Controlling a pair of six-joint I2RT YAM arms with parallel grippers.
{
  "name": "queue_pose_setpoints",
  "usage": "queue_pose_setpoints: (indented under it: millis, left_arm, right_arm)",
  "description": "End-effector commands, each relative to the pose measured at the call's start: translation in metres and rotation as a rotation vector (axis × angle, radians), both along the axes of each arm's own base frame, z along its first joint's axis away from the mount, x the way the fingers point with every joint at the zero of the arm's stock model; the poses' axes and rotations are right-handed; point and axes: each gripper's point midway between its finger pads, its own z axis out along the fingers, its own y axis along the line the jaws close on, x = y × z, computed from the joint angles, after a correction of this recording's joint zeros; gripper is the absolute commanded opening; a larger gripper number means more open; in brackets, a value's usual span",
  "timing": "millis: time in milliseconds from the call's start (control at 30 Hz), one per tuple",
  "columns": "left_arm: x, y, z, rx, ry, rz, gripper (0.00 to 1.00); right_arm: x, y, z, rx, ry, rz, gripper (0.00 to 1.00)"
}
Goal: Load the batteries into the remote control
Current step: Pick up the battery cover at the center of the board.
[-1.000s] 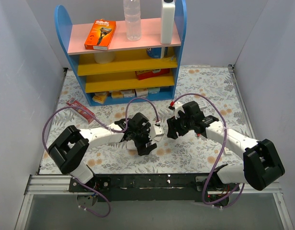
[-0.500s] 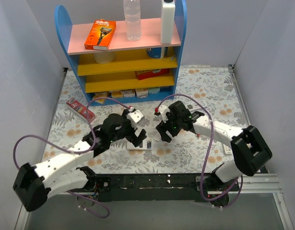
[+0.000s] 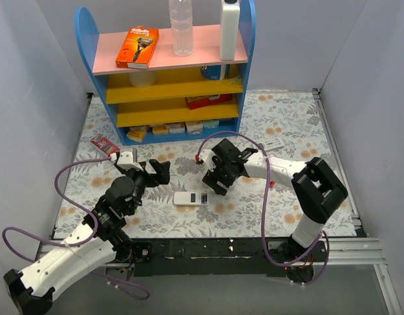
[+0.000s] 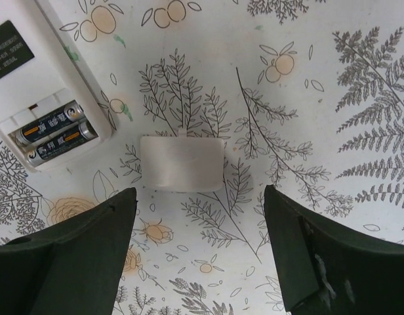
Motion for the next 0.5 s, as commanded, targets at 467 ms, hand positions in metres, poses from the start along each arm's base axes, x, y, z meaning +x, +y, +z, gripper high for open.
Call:
queue_pose_setpoints:
  millis: [467]
  left_arm:
    - [0.008,0.045,-0.042,0.07,0.045,0.246,0.98]
  right_arm:
    - [-0.005,0.014,-0.021,-0.15,0.023,0.014,0.74]
